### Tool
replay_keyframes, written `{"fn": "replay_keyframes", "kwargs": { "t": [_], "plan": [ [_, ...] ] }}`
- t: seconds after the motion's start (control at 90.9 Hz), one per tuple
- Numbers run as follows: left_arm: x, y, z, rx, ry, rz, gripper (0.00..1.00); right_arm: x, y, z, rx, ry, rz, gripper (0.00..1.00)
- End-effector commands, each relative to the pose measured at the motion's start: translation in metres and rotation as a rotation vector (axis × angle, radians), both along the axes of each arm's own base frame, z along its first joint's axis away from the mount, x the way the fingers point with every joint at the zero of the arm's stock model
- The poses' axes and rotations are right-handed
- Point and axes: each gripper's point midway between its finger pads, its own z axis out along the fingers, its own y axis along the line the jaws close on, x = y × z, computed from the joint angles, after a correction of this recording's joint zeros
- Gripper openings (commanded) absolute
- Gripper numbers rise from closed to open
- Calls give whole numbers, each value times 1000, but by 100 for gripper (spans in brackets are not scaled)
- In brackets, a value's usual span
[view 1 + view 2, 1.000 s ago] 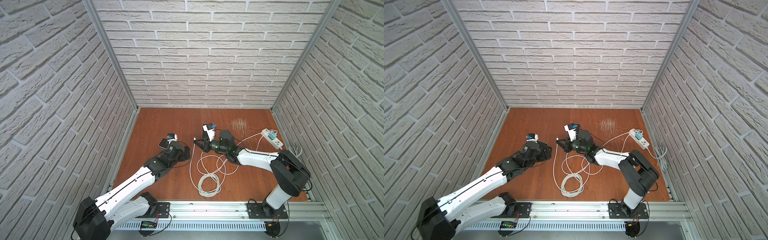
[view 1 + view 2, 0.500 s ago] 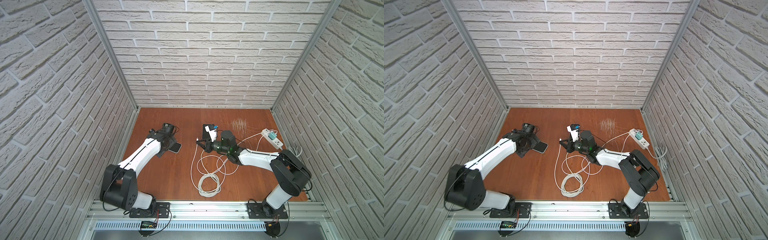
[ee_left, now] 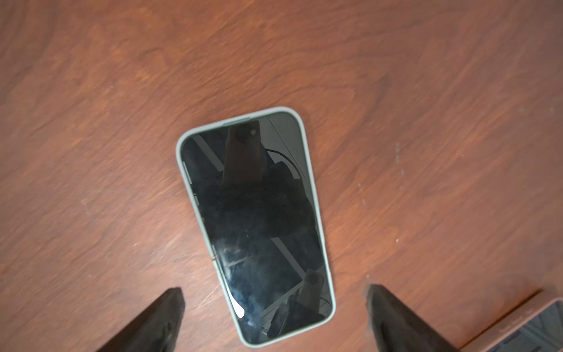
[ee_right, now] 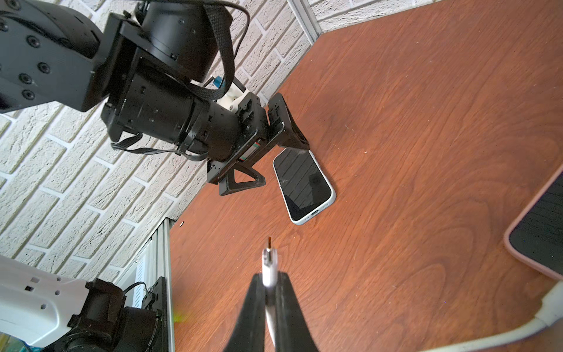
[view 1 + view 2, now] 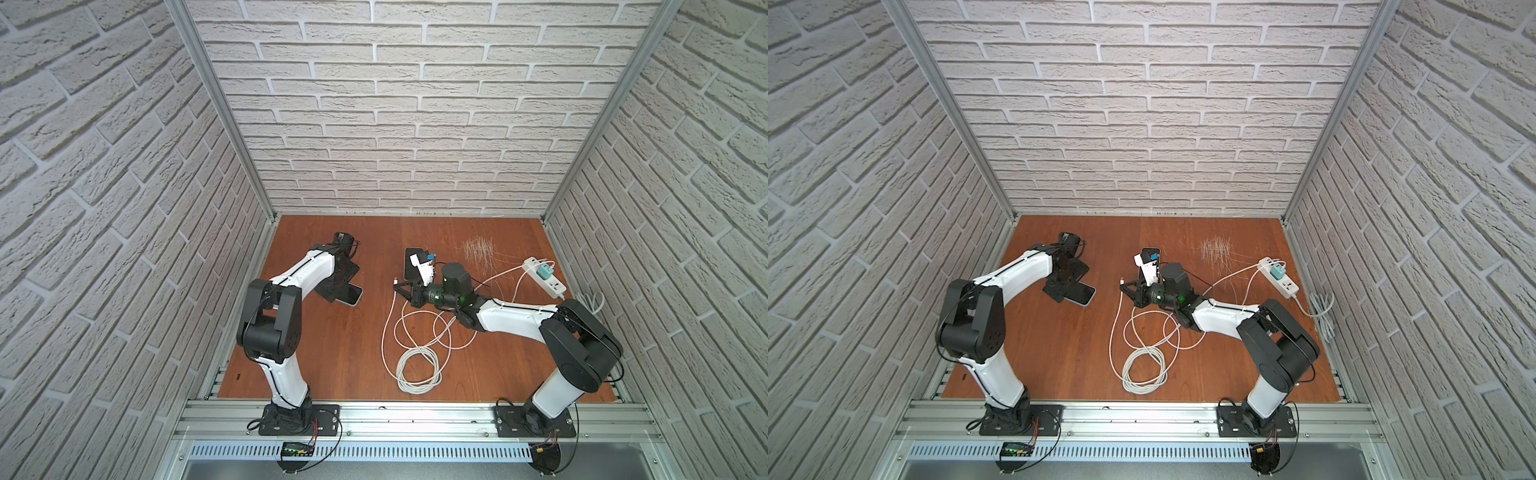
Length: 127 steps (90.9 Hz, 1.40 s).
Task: Plug the charging cable into the phone
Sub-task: Pick up the phone at the center of the board.
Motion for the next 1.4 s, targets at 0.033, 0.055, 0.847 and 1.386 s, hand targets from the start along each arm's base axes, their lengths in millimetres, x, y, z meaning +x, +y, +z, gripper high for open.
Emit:
{"fn": "replay_keyframes", "kwargs": {
  "t": [0.033, 0.055, 0.847, 1.386],
  "plan": [
    [-1, 1, -9, -37, 42, 58, 98, -2, 1, 15, 32, -43, 12, 3],
    [-2, 1, -10, -40, 46, 66, 98, -1, 1, 15, 32, -43, 12, 3],
    [-11, 8, -41, -43, 142, 156, 98, -4, 1, 13, 31, -39, 22, 3],
    [1, 11, -44, -23, 146, 142, 98, -4, 1, 14, 32, -40, 23, 3]
  ]
}}
